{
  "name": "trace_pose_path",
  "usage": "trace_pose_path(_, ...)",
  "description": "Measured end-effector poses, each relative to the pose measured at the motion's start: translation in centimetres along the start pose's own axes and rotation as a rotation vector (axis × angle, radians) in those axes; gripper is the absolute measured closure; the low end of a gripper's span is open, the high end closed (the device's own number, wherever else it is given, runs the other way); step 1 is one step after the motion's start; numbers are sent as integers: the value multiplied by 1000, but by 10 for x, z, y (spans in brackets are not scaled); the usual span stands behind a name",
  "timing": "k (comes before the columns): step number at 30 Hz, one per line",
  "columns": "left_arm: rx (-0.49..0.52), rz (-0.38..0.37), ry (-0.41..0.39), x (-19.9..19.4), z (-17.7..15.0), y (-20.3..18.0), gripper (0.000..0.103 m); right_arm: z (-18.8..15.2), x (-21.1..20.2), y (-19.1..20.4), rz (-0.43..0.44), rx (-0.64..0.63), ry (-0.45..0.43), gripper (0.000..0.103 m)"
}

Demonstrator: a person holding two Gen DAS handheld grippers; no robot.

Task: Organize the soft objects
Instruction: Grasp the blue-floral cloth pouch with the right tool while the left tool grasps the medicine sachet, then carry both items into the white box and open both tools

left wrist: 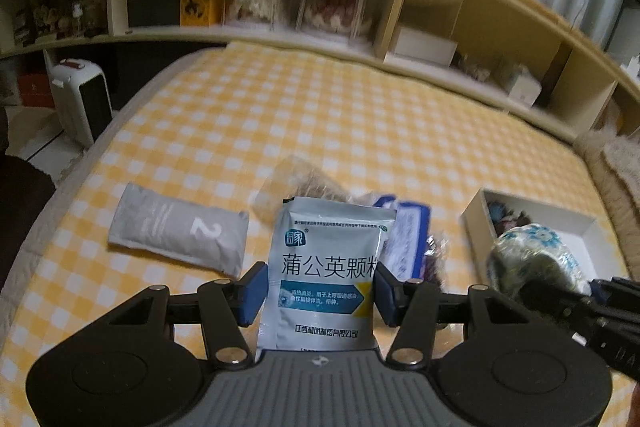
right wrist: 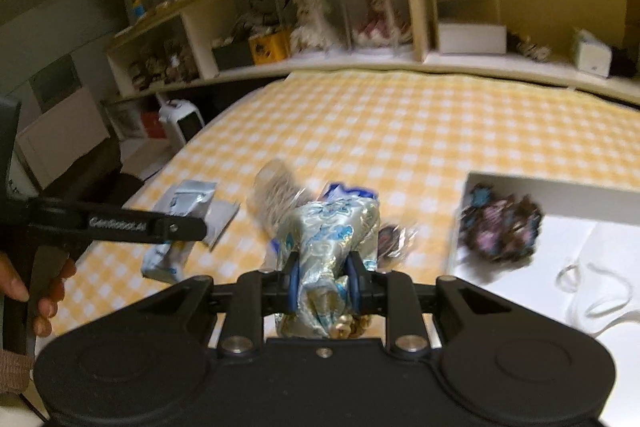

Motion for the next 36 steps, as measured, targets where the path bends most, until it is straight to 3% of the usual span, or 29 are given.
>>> trace_pose_path(10,18,-82,-82,-20,16,-32,47,29,-41,-41,-75,-65,-49,78)
trace_pose_path(20,144,-186,-81,-6,30,-127,47,25,-58,-124,-180,0,-71,78)
trace_pose_path(27,197,-278,-65,16,32,-202,47,19,-68,-172,-239,74,-78,78)
trace_pose_path(36,228,-359,22,64,20,-264,47,9,-66,-225,-320,203,-83,78)
Point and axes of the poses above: each gripper's, at about its wrist camera, not at the fingertips, and x roughly the way its jaws point, y to its left, z to its top, the point moved 1 cm from there along x, roughly the way its jaws point, and after that the axes turned 1 degree about y, right-handed, at the moved point
